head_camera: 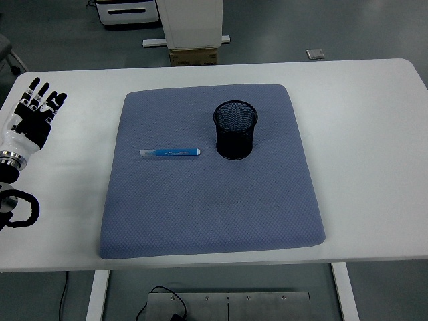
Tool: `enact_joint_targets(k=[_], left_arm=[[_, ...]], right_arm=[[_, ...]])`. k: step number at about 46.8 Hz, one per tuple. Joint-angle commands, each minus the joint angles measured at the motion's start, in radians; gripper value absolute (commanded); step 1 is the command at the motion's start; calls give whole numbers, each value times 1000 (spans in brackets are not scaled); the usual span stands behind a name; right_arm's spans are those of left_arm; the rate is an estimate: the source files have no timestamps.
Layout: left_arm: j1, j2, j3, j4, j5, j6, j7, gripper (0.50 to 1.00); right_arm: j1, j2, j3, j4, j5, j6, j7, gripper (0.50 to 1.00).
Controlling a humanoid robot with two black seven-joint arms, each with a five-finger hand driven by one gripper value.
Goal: Left hand places marker in pen holder
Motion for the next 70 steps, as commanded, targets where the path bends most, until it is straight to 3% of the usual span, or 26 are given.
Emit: enact_joint_targets(k=[1, 37, 47, 51, 57, 61, 67, 70], left_arm=[[-2, -3, 0, 0, 11, 2, 0, 1000], [15, -38, 1, -9, -46, 8, -5, 1000], [15, -12, 3, -40, -57, -116, -2, 1000], [15, 32, 3, -45, -58, -162, -1, 1000], [0, 52, 4, -43, -43, -161, 6, 1000], [-33, 61, 12, -46, -40, -109, 43, 1000], [-118, 95, 110, -69, -38, -32, 199, 1000], [-152, 124, 155, -97, -40, -24, 235, 1000]], right_arm=[[0, 0, 0, 0, 0, 0, 0, 1000], [0, 0, 0, 0, 0, 0, 0, 1000], [0, 0, 0, 0, 0, 0, 0, 1000], [0, 0, 0, 0, 0, 0, 0, 1000], [0, 0, 0, 0, 0, 0, 0, 1000], [0, 0, 0, 0, 0, 0, 0, 1000], [0, 0, 0, 0, 0, 0, 0, 1000], [0, 0, 0, 0, 0, 0, 0, 1000]])
